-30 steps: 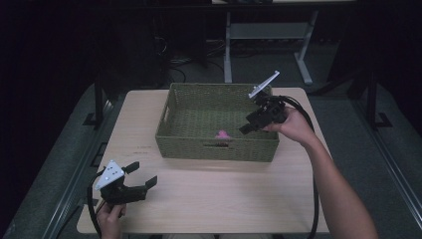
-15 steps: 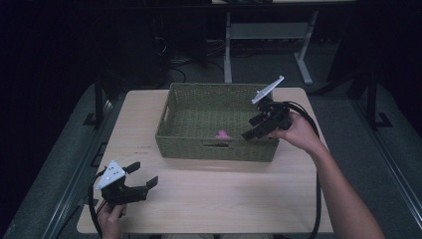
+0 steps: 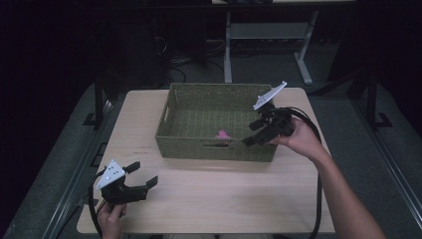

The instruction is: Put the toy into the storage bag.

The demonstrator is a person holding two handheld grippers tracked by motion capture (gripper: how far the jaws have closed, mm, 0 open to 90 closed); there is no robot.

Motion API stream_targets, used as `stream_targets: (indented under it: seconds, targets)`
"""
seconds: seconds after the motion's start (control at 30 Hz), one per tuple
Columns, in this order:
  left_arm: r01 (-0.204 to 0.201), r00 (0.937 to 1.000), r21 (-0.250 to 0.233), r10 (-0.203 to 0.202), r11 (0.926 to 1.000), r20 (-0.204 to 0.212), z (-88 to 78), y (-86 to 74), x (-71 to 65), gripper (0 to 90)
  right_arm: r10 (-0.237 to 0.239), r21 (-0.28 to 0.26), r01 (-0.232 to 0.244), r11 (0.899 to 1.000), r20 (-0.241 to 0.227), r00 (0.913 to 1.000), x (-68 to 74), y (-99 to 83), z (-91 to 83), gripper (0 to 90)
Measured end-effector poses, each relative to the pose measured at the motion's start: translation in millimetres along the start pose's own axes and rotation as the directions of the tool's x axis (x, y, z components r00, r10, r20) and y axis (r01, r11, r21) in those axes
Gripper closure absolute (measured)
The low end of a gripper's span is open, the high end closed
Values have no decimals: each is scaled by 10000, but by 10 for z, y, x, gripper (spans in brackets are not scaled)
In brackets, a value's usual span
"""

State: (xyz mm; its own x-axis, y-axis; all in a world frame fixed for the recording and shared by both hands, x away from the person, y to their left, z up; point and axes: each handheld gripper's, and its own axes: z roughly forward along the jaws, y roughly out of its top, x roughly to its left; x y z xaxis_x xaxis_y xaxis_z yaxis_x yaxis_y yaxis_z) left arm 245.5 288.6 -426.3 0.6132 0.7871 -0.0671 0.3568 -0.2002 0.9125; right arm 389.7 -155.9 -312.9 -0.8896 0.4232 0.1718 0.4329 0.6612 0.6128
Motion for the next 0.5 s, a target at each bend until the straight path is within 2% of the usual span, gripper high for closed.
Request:
stream_targets:
  seconds: [0.27, 0.5]
  targets:
    - [-7, 10000, 8, 7, 10000, -12, 0, 0, -1, 138, 2, -45, -2, 10000, 88, 10000, 56, -108, -16, 242]
    - [-4, 10000, 10, 4, 10000, -19, 3, -1, -2, 138, -17, -67, 16, 10000, -18, 10000, 111, -195, 16, 242]
